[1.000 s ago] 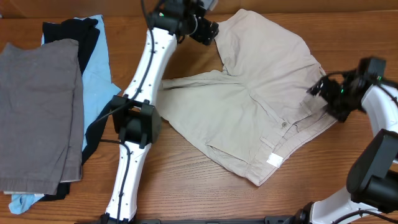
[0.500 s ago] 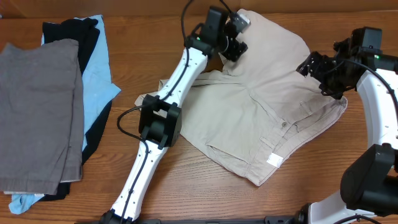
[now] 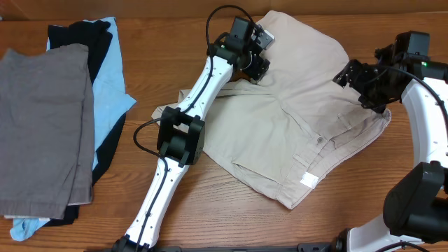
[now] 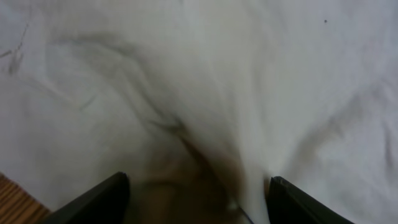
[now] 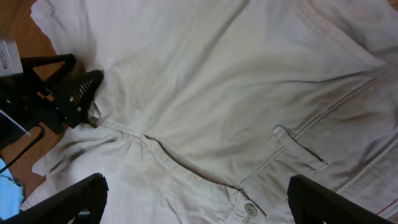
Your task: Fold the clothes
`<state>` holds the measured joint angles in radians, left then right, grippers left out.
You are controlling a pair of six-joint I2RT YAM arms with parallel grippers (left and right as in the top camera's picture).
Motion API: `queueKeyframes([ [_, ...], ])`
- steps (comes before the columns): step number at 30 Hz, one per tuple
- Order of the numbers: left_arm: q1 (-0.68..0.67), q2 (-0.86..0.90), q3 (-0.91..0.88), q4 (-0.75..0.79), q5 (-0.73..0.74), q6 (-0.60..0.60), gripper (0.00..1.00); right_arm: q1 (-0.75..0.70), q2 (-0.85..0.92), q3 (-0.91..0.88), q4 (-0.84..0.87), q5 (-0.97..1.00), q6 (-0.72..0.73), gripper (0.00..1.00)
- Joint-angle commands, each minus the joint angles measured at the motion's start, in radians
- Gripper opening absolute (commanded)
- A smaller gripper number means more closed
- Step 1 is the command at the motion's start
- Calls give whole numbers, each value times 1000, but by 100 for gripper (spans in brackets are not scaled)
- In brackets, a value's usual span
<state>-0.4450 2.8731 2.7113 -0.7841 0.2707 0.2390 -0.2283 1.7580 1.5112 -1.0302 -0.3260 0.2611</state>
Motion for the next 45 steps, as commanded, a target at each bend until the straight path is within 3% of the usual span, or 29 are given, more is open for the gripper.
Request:
queueKeyframes([
  [1, 35, 60, -18, -124, -134, -74, 73, 0, -24, 23, -1, -13, -3, 96],
  [8, 139, 59, -17, -462, -222, -237, 74, 38, -23, 20, 20, -12, -3, 97],
  [9, 182, 59, -17, -575, -220, -271, 74, 55, -21, 15, 27, -12, -3, 97],
  [18, 329, 59, -18, -906, -219, -290, 59, 137, 21, -33, 44, -12, 56, 96],
  [27, 368, -12, 32, -906, -191, -253, 57, 208, 38, -101, 51, 64, 160, 96],
  [31, 347, -85, 175, -861, -160, -180, 63, 208, 38, -164, 45, 115, 236, 96],
  [36, 291, -104, 264, -676, 24, -66, 80, 189, 38, -188, 49, 131, 237, 98],
  [45, 132, -96, 111, -309, 34, -71, 86, 182, 38, -188, 79, 132, 229, 100],
])
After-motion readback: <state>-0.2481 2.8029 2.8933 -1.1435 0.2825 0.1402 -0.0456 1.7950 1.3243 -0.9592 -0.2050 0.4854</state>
